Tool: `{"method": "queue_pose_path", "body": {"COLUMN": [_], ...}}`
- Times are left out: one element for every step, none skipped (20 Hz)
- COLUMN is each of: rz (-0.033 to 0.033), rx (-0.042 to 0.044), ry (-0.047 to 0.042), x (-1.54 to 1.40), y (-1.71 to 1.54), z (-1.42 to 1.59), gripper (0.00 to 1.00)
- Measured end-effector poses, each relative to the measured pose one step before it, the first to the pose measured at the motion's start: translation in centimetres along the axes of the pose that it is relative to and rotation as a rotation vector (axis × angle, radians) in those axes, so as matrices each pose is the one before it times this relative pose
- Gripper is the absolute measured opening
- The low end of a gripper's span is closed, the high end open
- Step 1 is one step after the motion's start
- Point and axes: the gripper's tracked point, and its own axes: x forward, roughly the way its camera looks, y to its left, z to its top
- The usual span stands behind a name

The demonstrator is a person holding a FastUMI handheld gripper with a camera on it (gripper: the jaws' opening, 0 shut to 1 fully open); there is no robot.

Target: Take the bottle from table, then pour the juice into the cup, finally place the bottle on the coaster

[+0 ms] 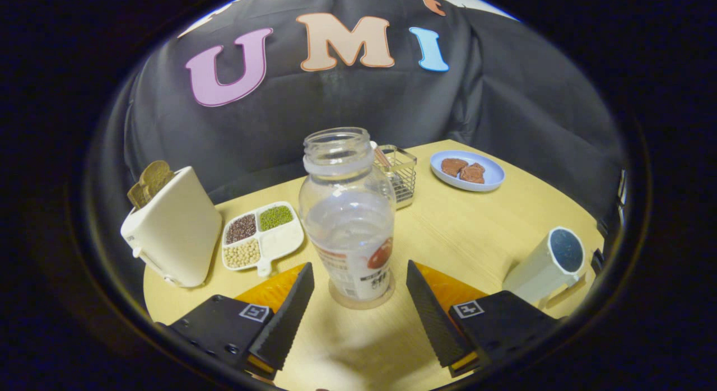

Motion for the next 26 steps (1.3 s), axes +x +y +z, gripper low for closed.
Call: {"method": "queue_pose_path", "body": {"rz": [0.00123, -0.00071, 0.00298, 0.00629, 0.00341, 0.00621, 0.00944, 0.01212, 0.00791, 0.00566, 0.00615, 0.00753, 0.00655, 0.00991, 0.01578, 0.02203, 0.02284, 0.02227, 0.02116, 0.02074, 0.02451, 0.03007, 0.02257, 0.01695, 0.00871, 0.00956], "rx": [0.00511, 0.00571, 0.00251, -0.00120, -0.00503, -0.00133, 0.00697, 0.01265, 0.01245, 0.01053, 0.00455, -0.00243, -0.01177, -0.01902, -0.02152, -0.02450, -0.02270, -0.01716, -0.01107, -0.00164, 0.00575, 0.00850, 0.00126, -0.00600, -0.00828, -0.00950], "ry": [0.00225, 0.00312, 0.00298, -0.00215, -0.01004, -0.01288, -0.01298, -0.01434, -0.02022, -0.01921, -0.01867, -0.01880, -0.01702, -0.01709, -0.02119, -0.02759, -0.02655, -0.02641, -0.02759, -0.02948, -0.02346, -0.01789, -0.01439, -0.01287, -0.00729, -0.00780], "x": [0.034, -0.726, -0.718, -0.944, -0.746, -0.906, -0.820, -0.908, -0.892, -0.843, -0.863, -0.900, -0.745, -0.645, -0.714, -0.707, -0.693, -0.487, -0.435, -0.269, -0.274, -0.237, -0.139, 0.721, -0.053, -0.066], "y": [0.190, -0.572, -0.320, -0.145, -0.284, -0.281, -0.099, -0.083, -0.172, -0.433, -0.284, -0.229, -0.301, -0.260, 0.027, 0.199, 0.267, 0.234, 0.240, 0.407, 0.579, 0.733, 0.560, 0.526, 0.133, 0.077], "z": [-0.447, -0.097, 0.027, 0.214, 0.424, 0.527, 0.614, 0.662, 0.920, 0.979, 0.964, 1.088, 1.110, 1.057, 1.379, 1.553, 1.669, 1.476, 1.841, 1.734, 1.703, 1.433, 1.334, 1.831, 0.989, 1.068], "gripper": [1.00, 1.00, 1.00, 1.00, 1.00, 1.00, 1.00, 1.00, 1.00, 1.00, 1.00, 1.00, 1.00, 1.00, 1.00, 1.00, 1.00, 1.00, 1.00, 1.00, 1.00, 1.00, 1.00, 1.00, 1.00, 1.00]}}
